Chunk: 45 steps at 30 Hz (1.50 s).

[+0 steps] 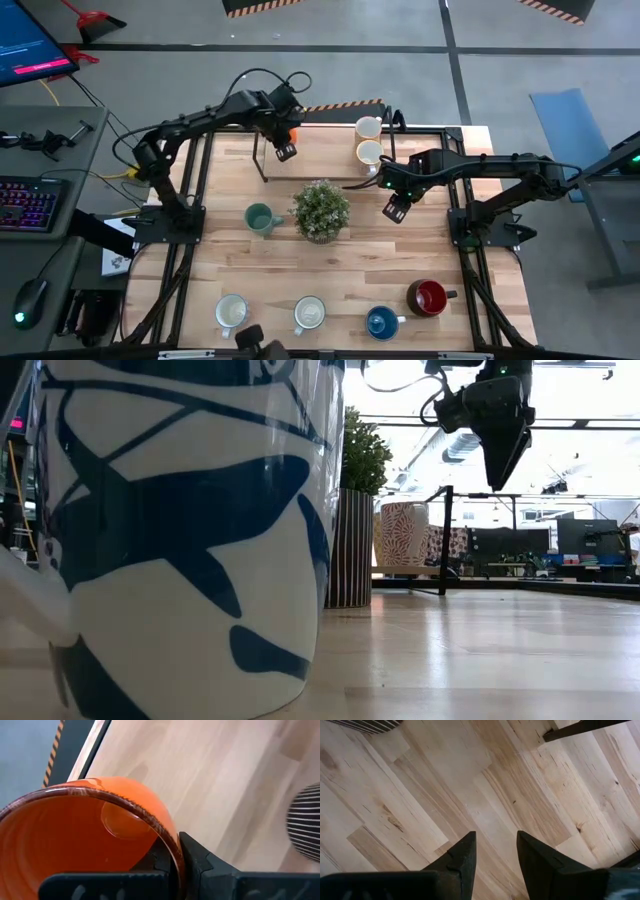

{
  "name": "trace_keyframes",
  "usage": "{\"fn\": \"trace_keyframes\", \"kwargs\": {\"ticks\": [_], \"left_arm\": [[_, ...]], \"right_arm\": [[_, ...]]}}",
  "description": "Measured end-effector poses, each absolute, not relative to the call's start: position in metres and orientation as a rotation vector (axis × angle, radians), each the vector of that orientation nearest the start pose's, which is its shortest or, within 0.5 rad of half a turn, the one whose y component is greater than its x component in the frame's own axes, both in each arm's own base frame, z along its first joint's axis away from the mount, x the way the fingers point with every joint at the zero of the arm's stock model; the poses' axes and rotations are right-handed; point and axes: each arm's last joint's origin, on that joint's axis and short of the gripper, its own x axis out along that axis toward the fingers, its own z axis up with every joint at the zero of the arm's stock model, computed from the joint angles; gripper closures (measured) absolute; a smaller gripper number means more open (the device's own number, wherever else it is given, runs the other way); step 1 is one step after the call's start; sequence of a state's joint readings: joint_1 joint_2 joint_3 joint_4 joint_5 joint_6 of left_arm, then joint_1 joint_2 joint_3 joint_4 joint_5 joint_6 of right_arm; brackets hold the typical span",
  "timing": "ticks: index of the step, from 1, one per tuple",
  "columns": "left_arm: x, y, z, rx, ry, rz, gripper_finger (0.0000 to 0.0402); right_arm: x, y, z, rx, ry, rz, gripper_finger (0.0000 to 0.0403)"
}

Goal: Place coffee mugs
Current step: Put the orange mug on the shelf

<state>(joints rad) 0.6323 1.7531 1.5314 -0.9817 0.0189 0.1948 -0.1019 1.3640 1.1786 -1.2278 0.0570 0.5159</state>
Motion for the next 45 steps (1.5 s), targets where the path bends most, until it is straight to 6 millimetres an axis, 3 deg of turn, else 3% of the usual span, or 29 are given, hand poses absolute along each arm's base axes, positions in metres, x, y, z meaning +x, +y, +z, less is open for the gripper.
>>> {"fn": "trace_keyframes", "kwargs": {"ticks": [6,19,37,45], "left_arm": [[0.284,0.224,0.264,-0.26,1.231,0.442,0.0398],[0.273,0.24,0.262,-0.297,1.227,0.496,0.0398],[0.273,0.243,0.253,-0.289,1.272,0.475,0.0398],[0.275,0.244,0.247,-0.292,1.289,0.468,0.0363]], "right_arm": [[0.233,-0.025,0.28,0.458,1.336,-0.49,0.0284],[0.237,-0.026,0.281,0.463,1.294,-0.481,0.0284],[0.237,-0.026,0.281,0.463,1.29,-0.48,0.0284],[0.237,-0.026,0.281,0.464,1.29,-0.481,0.0284]]}}
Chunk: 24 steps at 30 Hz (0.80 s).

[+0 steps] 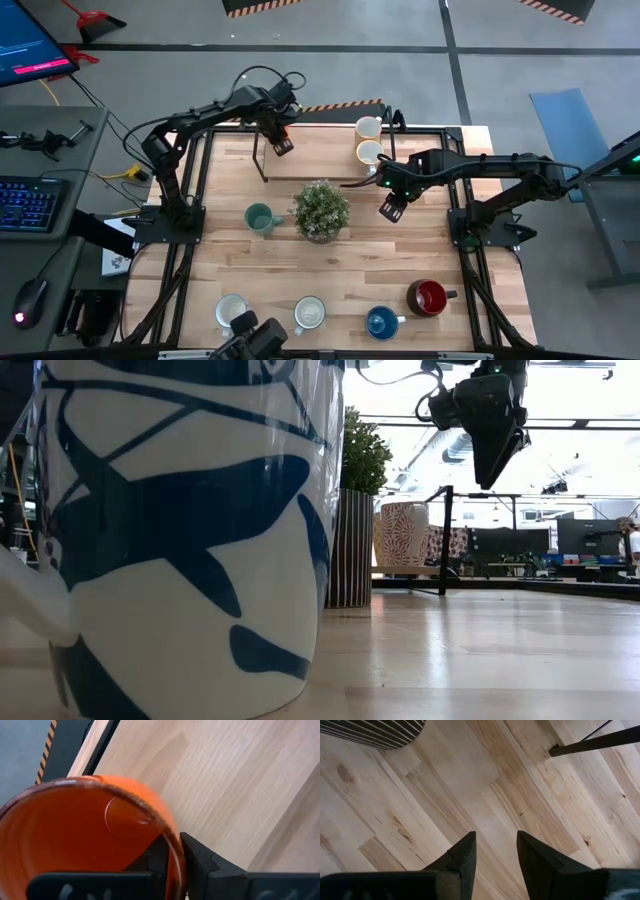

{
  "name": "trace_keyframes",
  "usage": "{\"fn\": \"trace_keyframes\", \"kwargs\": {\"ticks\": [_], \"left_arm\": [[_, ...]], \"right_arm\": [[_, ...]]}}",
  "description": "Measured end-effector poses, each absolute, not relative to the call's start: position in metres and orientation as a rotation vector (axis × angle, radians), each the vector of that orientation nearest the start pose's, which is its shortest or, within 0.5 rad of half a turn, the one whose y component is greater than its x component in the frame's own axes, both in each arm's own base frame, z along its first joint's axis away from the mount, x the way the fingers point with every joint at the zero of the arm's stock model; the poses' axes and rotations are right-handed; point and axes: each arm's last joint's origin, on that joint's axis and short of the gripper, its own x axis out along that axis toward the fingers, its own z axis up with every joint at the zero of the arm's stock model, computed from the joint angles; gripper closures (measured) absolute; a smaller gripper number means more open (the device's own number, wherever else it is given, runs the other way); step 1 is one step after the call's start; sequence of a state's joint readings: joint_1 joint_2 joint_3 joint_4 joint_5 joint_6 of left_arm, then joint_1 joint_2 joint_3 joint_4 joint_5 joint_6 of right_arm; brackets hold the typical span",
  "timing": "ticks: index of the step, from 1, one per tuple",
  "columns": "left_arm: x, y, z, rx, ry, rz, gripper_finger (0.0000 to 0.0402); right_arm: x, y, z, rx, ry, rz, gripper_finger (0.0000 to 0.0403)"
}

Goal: Place coffee mugs
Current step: Put the orange mug on the shelf

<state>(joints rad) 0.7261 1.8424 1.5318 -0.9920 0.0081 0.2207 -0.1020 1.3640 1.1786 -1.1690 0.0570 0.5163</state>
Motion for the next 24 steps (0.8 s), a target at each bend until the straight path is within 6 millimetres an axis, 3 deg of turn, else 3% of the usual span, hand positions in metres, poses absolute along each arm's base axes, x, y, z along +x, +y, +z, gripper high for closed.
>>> {"fn": "trace_keyframes", "kwargs": {"ticks": [24], "left_arm": [[0.273,0.241,0.258,-0.294,1.25,0.47,0.0355]], "right_arm": [[0.237,-0.026,0.281,0.463,1.29,-0.48,0.0284]]}}
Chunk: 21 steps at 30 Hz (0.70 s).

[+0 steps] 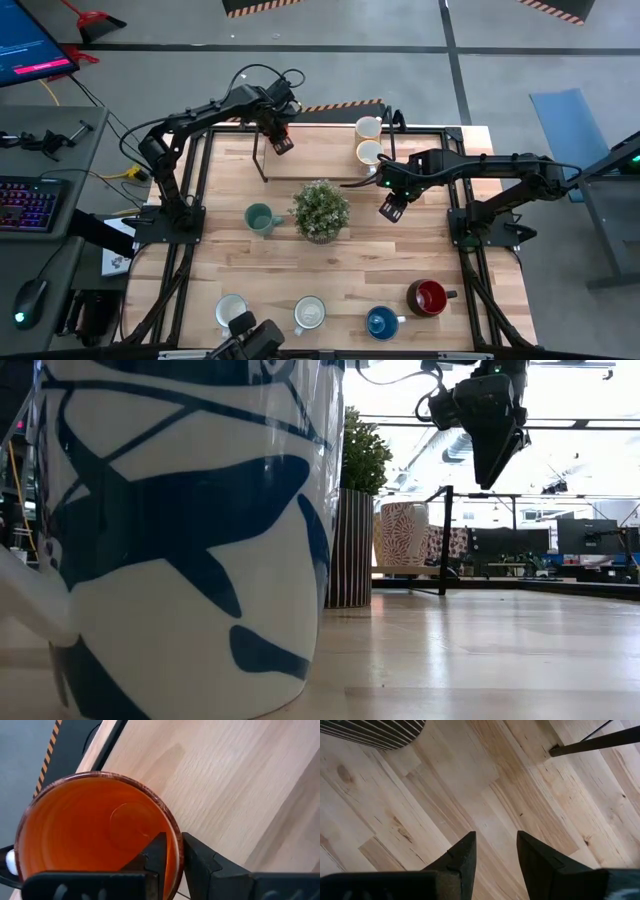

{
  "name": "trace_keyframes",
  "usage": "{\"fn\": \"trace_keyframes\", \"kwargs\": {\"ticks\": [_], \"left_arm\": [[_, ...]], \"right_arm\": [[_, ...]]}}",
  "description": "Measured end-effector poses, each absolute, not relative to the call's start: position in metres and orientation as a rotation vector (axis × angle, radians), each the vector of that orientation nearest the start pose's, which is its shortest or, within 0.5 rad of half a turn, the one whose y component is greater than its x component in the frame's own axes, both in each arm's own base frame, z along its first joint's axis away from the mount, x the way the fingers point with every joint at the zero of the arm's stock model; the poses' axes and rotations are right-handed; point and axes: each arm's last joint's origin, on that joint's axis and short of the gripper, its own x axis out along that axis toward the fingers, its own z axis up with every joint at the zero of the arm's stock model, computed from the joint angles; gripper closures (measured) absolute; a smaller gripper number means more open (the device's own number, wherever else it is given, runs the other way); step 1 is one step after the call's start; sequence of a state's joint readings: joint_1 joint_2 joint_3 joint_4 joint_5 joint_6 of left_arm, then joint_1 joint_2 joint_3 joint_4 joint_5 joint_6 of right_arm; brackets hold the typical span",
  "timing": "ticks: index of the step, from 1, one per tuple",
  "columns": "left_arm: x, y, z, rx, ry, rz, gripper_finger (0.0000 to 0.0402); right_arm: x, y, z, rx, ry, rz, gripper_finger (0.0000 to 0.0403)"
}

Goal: Place coffee mugs
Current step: Put the orange mug on the shelf, then put the green mug on the shelf

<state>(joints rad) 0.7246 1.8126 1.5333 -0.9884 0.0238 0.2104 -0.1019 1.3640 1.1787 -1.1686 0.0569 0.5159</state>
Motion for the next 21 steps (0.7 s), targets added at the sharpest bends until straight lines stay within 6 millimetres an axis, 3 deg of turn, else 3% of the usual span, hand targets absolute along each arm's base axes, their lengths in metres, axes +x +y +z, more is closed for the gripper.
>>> {"fn": "trace_keyframes", "kwargs": {"ticks": [5,13,21], "left_arm": [[0.273,0.241,0.276,-0.292,1.244,0.47,0.0355],[0.273,0.24,0.325,-0.277,1.185,0.492,0.0355],[0.264,0.206,0.366,-0.344,1.326,0.435,0.0355]], "right_arm": [[0.237,-0.026,0.281,0.462,1.29,-0.479,0.0284],[0.239,-0.026,0.282,0.442,1.279,-0.459,0.0284],[0.238,-0.026,0.282,0.442,1.28,-0.459,0.0284]]}}
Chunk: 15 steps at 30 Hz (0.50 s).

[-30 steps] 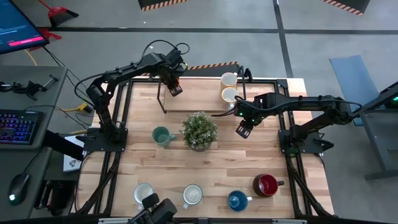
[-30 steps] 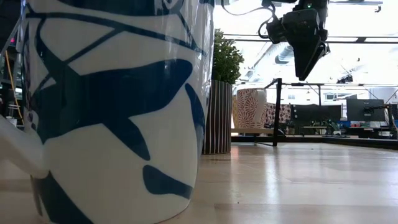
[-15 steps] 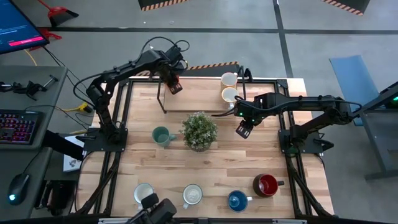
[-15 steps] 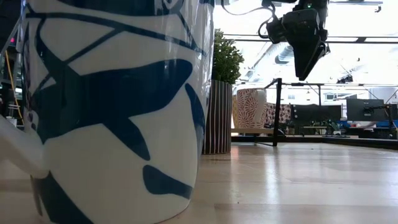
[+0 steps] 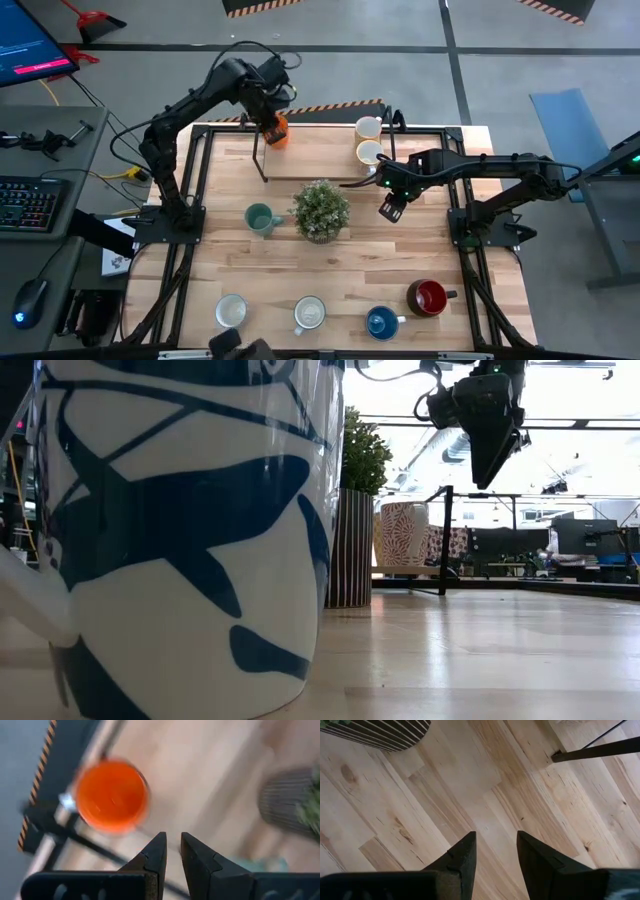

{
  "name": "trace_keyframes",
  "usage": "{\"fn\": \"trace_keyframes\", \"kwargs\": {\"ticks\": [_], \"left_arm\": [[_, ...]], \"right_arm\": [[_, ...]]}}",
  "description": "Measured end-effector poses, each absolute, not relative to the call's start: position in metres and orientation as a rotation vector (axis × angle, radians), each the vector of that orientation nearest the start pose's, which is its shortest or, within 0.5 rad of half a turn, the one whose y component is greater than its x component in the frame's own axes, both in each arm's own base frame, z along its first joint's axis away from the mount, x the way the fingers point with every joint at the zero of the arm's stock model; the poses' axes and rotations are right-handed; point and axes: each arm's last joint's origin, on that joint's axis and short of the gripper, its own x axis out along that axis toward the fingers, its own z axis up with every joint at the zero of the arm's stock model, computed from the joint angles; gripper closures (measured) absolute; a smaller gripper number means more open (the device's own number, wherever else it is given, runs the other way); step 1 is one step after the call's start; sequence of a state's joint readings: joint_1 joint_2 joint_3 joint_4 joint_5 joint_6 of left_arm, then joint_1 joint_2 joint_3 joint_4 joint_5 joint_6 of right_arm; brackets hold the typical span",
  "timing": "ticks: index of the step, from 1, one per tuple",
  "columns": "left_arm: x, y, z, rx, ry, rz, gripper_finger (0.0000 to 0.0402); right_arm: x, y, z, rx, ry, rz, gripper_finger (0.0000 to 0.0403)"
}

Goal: Place coffee mugs
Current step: Put the green mug on the shelf

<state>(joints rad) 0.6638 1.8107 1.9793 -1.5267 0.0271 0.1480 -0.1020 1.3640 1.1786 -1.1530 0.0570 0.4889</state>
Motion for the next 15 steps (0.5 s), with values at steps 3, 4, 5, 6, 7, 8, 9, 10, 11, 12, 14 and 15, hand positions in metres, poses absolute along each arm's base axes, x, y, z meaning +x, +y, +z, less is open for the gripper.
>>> {"fn": "trace_keyframes", "kwargs": {"ticks": [3,4,5,6,7,8,9,10,11,12,14,15], "left_arm": [[0.269,0.187,0.37,-0.359,1.343,0.414,0.0355],[0.269,0.18,0.372,-0.375,1.321,0.395,0.0355],[0.267,0.172,0.376,-0.389,1.311,0.362,0.0355],[0.267,0.161,0.38,-0.404,1.305,0.325,0.0355],[0.268,0.152,0.384,-0.41,1.281,0.288,0.0355],[0.269,0.143,0.386,-0.416,1.263,0.26,0.0355],[0.268,0.134,0.388,-0.417,1.262,0.233,0.0355],[0.266,0.124,0.389,-0.408,1.269,0.206,0.0355],[0.265,0.112,0.392,-0.386,1.267,0.179,0.0355],[0.263,0.102,0.393,-0.364,1.26,0.152,0.0355],[0.253,0.084,0.393,-0.337,1.274,0.108,0.0355],[0.252,0.075,0.391,-0.317,1.278,0.083,0.0355]], "right_arm": [[0.238,-0.026,0.282,0.442,1.28,-0.459,0.0284],[0.238,-0.026,0.282,0.442,1.28,-0.459,0.0284],[0.238,-0.026,0.282,0.443,1.28,-0.459,0.0284],[0.238,-0.026,0.282,0.442,1.281,-0.46,0.0284],[0.238,-0.026,0.282,0.442,1.283,-0.46,0.0284],[0.238,-0.026,0.282,0.443,1.285,-0.46,0.0284],[0.238,-0.026,0.282,0.446,1.287,-0.459,0.0284],[0.238,-0.026,0.282,0.448,1.287,-0.458,0.0284],[0.238,-0.026,0.282,0.448,1.286,-0.458,0.0284],[0.238,-0.026,0.282,0.448,1.287,-0.458,0.0284],[0.238,-0.026,0.282,0.448,1.287,-0.458,0.0284],[0.238,-0.026,0.282,0.448,1.286,-0.458,0.0284]]}}
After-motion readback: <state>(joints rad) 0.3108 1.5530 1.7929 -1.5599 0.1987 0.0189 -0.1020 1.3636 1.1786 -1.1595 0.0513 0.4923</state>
